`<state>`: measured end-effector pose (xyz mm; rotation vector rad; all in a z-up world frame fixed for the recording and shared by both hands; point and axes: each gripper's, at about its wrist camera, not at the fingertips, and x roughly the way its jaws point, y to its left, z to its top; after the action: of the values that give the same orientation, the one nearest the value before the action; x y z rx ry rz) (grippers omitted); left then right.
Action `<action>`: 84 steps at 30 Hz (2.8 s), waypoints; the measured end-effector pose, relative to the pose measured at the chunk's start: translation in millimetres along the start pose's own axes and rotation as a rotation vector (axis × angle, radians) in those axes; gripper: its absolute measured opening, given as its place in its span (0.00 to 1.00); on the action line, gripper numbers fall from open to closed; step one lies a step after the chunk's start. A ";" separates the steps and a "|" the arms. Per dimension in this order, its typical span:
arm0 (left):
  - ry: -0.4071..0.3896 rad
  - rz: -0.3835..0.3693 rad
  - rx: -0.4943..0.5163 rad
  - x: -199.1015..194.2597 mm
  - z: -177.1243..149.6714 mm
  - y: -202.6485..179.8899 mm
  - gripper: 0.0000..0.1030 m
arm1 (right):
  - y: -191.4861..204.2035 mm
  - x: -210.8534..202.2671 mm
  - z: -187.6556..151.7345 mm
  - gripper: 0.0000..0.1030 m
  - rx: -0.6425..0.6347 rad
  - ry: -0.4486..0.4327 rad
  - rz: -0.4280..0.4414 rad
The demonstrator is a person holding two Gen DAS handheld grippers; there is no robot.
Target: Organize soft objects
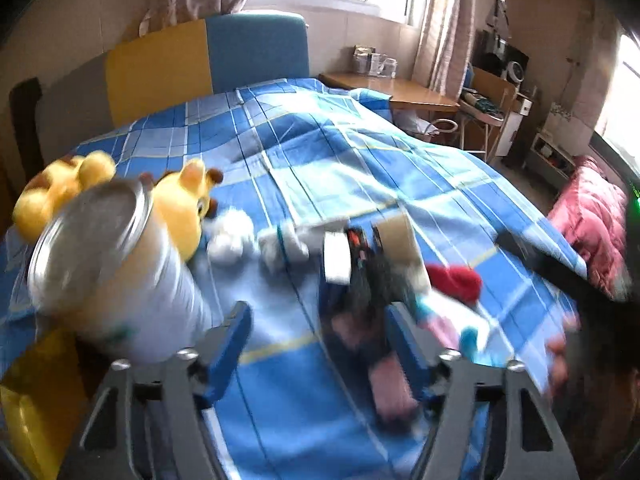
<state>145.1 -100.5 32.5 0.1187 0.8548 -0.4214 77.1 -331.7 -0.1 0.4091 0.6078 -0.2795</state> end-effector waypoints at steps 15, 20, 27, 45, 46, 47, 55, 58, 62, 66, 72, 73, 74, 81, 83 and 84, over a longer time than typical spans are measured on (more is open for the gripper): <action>0.223 0.226 -0.099 154.9 77.6 41.8 0.21 | -5.0 10.0 -1.4 1.00 0.047 0.064 0.080; 0.275 0.242 -0.117 187.5 76.2 55.9 0.21 | -7.5 14.3 -2.6 1.00 0.064 0.089 0.095; 0.281 0.261 -0.057 204.6 69.8 53.2 0.00 | -4.5 16.7 -3.7 1.00 0.048 0.100 0.094; 0.126 -0.074 0.022 56.5 -51.3 15.9 0.00 | -9.1 17.2 -3.7 0.90 0.058 0.105 0.084; 0.135 -0.070 0.027 56.3 -52.7 15.9 0.00 | -9.0 17.3 -4.4 0.90 0.056 0.107 0.083; 0.139 -0.059 0.037 55.0 -51.7 16.2 0.00 | -8.5 17.3 -4.8 0.90 0.053 0.107 0.081; 0.128 0.045 -0.048 82.2 17.1 25.4 0.06 | -4.7 19.2 -7.1 0.90 0.035 0.124 0.078; 0.157 0.108 -0.073 114.1 43.7 34.2 0.18 | -5.3 21.0 -7.4 0.90 0.043 0.135 0.089; 0.198 0.194 -0.125 156.7 65.8 57.3 0.36 | -5.3 22.4 -7.4 0.90 0.053 0.143 0.112; 0.240 0.233 -0.120 190.4 74.8 66.1 0.41 | -3.7 25.8 -7.6 0.90 0.056 0.161 0.137; 0.254 0.281 -0.009 216.9 77.8 60.4 0.44 | 0.9 26.7 -9.5 0.90 0.040 0.174 0.154; 0.262 0.279 0.008 219.2 75.5 58.6 0.29 | 1.7 26.4 -9.9 0.90 0.036 0.173 0.152; 0.262 0.263 0.004 219.9 72.9 59.1 0.09 | 1.6 26.5 -10.1 0.90 0.034 0.174 0.150; 0.193 0.127 -0.033 181.8 39.3 49.2 0.00 | 1.4 24.9 -8.7 0.90 0.030 0.161 0.138; 0.157 0.073 -0.045 160.0 30.7 46.8 0.00 | 1.1 24.5 -8.4 0.90 0.030 0.160 0.133; 0.148 0.062 -0.043 152.0 27.2 44.7 0.00 | 0.8 24.3 -8.2 0.90 0.030 0.158 0.132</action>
<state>270.7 -114.6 -67.0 0.1375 1.0030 -0.3391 92.5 -330.6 -20.5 0.5019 0.7288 -0.1305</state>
